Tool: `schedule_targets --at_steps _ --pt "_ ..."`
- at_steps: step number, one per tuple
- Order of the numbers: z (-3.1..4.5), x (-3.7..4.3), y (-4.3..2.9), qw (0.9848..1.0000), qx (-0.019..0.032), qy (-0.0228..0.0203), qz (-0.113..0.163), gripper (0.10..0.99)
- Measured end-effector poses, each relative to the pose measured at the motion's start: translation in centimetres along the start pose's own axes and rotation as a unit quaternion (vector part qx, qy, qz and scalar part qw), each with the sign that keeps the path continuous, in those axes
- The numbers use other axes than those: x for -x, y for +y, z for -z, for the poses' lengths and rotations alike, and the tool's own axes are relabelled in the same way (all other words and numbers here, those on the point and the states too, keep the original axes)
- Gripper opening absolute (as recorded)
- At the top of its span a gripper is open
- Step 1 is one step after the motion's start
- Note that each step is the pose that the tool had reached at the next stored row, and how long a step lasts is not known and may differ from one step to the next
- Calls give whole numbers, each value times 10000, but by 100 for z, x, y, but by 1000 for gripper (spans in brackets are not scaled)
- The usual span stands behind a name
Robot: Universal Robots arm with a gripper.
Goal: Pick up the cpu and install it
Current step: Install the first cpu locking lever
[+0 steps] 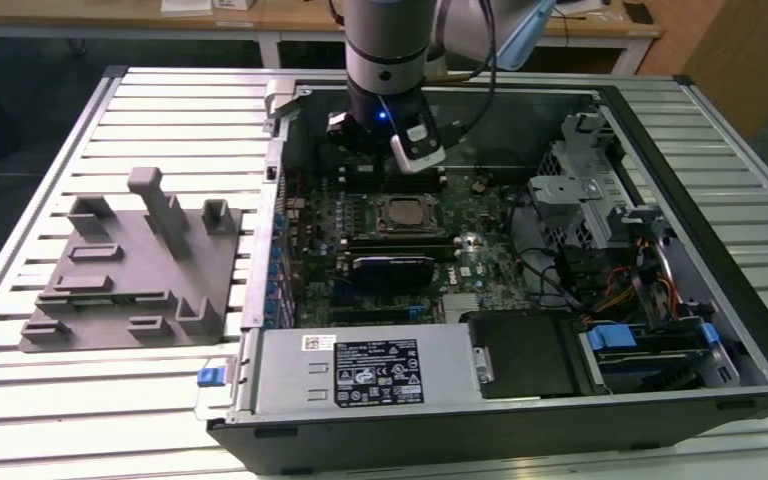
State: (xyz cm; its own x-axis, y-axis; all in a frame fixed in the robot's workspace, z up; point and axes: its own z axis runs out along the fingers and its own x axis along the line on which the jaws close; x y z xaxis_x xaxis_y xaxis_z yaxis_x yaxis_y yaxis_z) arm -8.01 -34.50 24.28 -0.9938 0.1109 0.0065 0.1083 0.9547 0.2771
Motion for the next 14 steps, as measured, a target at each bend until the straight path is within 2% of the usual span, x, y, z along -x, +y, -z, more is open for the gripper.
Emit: schedule_targets --at_steps 2,8,9,12,14 --pt "-1 20 4 10000 -15 -3 -4 106" --pt "-3 20 4 10000 -16 -9 -3 106" --pt "-7 21 2 10000 -13 -41 3 106" --pt "-16 20 0 9998 3 -174 21 106" --pt "-28 21 -3 9997 7 -231 4 106"
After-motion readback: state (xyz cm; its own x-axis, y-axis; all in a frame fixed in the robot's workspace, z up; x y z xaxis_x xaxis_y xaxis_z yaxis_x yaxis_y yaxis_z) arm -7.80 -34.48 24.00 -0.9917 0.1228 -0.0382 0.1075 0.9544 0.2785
